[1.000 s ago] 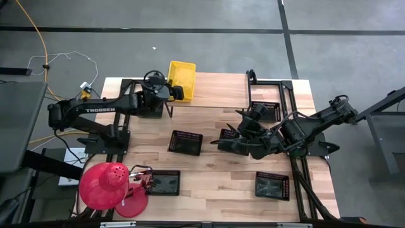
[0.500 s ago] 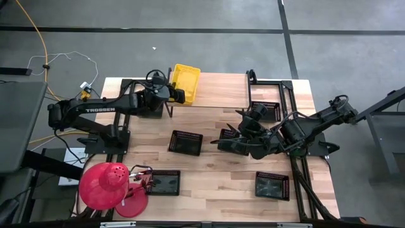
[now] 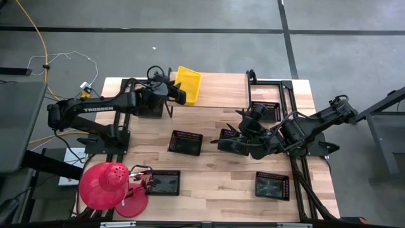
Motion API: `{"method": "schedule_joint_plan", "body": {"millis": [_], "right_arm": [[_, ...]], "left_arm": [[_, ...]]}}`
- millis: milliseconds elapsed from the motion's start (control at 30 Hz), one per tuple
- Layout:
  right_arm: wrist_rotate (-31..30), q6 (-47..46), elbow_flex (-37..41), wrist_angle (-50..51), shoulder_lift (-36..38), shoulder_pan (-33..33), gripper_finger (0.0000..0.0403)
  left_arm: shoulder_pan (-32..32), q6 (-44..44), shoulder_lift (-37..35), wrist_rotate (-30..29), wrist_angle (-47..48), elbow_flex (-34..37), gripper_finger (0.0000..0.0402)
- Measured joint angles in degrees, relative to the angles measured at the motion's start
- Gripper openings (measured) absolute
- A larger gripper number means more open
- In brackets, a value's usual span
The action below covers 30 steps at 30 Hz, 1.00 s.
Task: Stack baskets on shelf by color
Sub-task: Stack the yellow bin on the yellow bin on the shelf
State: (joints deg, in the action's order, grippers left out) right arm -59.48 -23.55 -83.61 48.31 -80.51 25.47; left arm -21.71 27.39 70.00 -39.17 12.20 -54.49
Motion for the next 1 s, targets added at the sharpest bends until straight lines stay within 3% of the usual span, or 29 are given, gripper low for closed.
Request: {"method": "schedule_joint_plan", "body": {"millis": [233,467,600,767,900,1000], "right_arm": [[0.09,0.0,0.01,0.53,0.0,-1.39,0.0261],[2.67,0.0,0.0,0.79,0.0,-4.46,0.0261],[2.83,0.46,-0.01,0.77,0.0,-5.44,0.0261],[2.91,0.55,0.01,0.79,0.0,-5.62,0.0261],[2.91,0.63,0.01,0.79,0.0,-5.62,0.0261],[3.27,0.74,0.01,0.79,0.0,-5.62,0.0261]], "left_arm": [[0.0,-9.32,-2.32,0.21,0.14,-1.91,0.017],[0.0,-14.72,-6.19,0.15,2.21,-1.9,0.0169],[-0.01,-17.92,-6.97,1.18,0.27,-0.17,0.0125],[-2.03,-24.59,-7.13,7.22,-11.04,5.9,0.0014],[-3.66,-28.27,-7.64,8.65,-23.93,11.08,0.0007],[-6.07,-29.52,-7.8,14.84,-28.76,12.96,0.0003]]}}
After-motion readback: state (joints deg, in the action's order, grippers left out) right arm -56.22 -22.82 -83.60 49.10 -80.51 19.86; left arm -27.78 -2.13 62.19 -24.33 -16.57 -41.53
